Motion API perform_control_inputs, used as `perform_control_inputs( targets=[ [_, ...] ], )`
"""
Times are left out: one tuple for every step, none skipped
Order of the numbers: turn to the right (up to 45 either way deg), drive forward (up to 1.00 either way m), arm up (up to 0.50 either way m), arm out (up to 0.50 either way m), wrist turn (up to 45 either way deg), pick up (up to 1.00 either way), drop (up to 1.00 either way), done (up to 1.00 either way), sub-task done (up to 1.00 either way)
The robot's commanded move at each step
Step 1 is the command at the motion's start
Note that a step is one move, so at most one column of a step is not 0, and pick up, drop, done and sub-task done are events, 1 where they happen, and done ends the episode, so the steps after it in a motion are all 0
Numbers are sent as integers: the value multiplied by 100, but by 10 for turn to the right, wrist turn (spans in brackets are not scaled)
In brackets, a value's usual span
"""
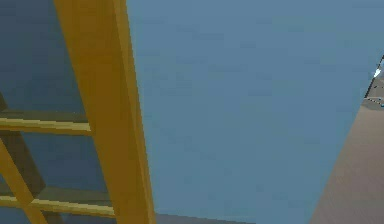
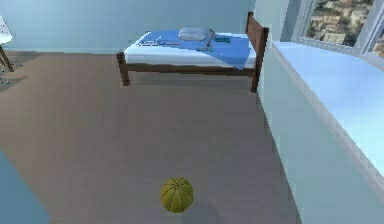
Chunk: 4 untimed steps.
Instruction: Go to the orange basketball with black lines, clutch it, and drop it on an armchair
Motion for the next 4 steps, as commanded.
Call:
perform_control_inputs(
  targets=[
    [0,0,0,50,0,0,0,0,0],
    [0,0,0,0,450,0,0,0,0],
    [0,0,0,0,450,0,0,0,0],
    [0,0,0,0,450,0,0,0,0]
  ],
)
